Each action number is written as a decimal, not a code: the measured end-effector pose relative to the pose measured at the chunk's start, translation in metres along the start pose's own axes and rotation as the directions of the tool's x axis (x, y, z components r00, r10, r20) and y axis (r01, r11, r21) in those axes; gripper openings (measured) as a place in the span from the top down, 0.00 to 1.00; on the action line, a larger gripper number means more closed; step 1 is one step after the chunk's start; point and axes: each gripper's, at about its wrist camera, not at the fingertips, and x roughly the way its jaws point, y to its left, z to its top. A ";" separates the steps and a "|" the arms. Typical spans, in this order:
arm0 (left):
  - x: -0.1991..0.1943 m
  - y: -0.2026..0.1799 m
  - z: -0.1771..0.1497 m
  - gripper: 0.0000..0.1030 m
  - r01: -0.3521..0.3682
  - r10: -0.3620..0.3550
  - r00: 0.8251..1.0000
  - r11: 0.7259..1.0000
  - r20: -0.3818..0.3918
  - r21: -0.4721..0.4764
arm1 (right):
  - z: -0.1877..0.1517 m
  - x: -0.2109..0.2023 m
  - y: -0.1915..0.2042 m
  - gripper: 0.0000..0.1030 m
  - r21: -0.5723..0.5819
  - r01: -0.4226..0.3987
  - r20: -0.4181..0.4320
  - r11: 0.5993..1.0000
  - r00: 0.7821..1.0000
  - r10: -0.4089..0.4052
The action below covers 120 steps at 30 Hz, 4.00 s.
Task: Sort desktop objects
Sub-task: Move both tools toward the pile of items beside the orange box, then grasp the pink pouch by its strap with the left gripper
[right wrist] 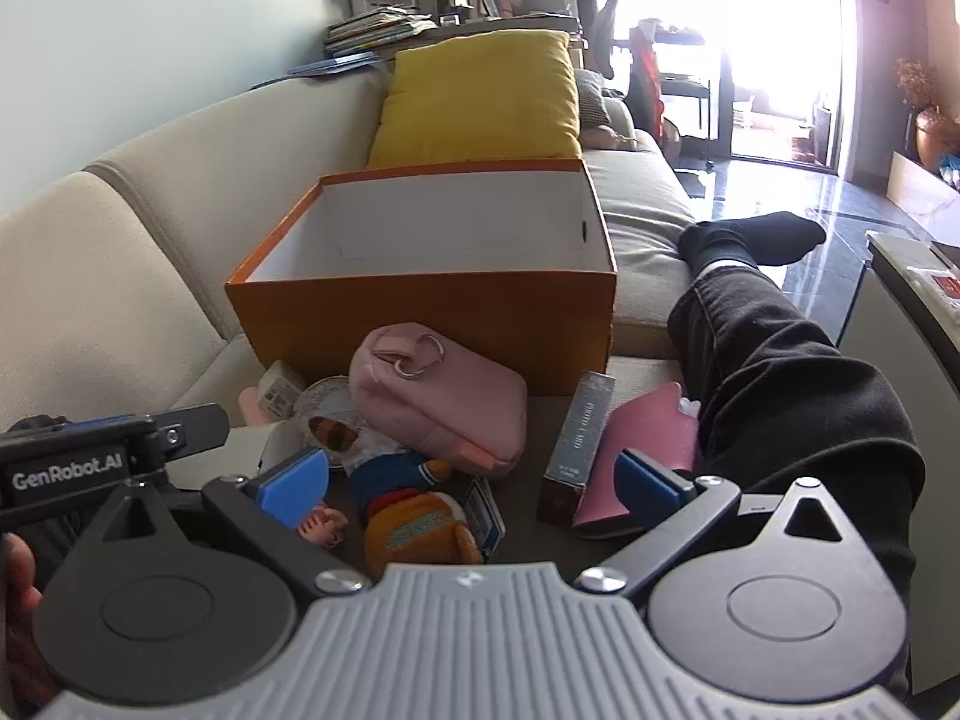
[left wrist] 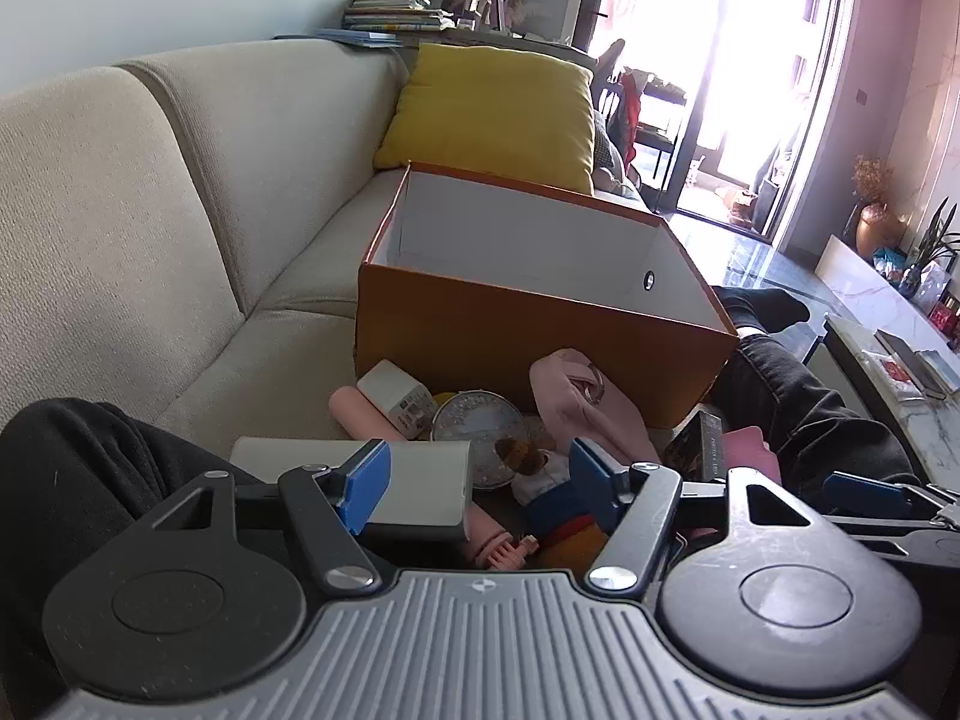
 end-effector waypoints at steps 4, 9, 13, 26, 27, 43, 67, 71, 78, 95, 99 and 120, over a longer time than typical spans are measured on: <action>0.000 0.000 0.000 0.25 -0.006 0.006 1.000 1.000 0.001 0.004 | 0.001 0.001 0.000 0.01 0.002 -0.008 -0.013 1.000 1.000 0.008; 0.000 0.001 0.000 0.25 -0.007 0.007 1.000 1.000 0.000 0.003 | 0.000 0.001 0.001 0.01 0.001 -0.004 -0.013 1.000 1.000 0.004; 0.000 0.001 0.001 0.25 -0.008 0.008 1.000 1.000 -0.007 0.002 | 0.000 0.001 0.001 0.01 -0.001 0.001 -0.015 1.000 1.000 -0.001; 0.002 0.001 0.001 0.25 -0.023 0.024 0.999 1.000 -0.026 0.014 | -0.001 0.002 0.003 0.01 -0.006 0.003 -0.031 1.000 1.000 -0.003; 0.003 0.000 0.001 0.25 -0.024 0.024 0.999 1.000 -0.028 0.015 | -0.001 0.003 0.003 0.01 -0.005 0.004 -0.033 1.000 0.999 -0.004; 0.004 0.000 -0.002 0.25 -0.027 0.028 0.999 1.000 -0.041 0.015 | -0.002 0.004 0.002 0.01 -0.001 0.007 -0.047 1.000 0.999 -0.007; 0.061 -0.016 0.014 0.42 0.128 -0.114 0.980 0.988 -0.165 0.081 | 0.019 0.065 -0.045 0.40 0.024 0.055 -0.195 0.998 0.980 -0.049; 0.074 -0.018 0.018 0.43 0.128 -0.110 0.976 0.988 -0.186 0.087 | 0.023 0.074 -0.041 0.40 -0.036 0.017 -0.185 0.999 0.982 -0.024; 0.094 -0.019 0.018 0.45 0.136 -0.103 0.961 0.984 -0.259 0.114 | 0.022 0.099 -0.010 0.46 -0.207 -0.090 -0.203 0.974 0.978 0.047; 0.125 -0.016 0.031 0.46 0.218 -0.195 0.942 0.974 -0.275 0.057 | 0.015 0.127 0.016 0.60 -0.432 -0.210 -0.226 0.877 0.967 0.120; 0.126 -0.016 0.032 0.46 0.233 -0.213 0.934 0.972 -0.288 0.035 | 0.019 0.123 0.008 0.68 -0.385 -0.219 -0.228 0.897 0.964 0.137; 0.133 -0.055 0.024 0.55 0.309 -0.280 0.919 0.949 -0.278 0.069 | 0.036 0.126 -0.041 0.79 -0.413 -0.096 -0.198 0.906 0.980 0.013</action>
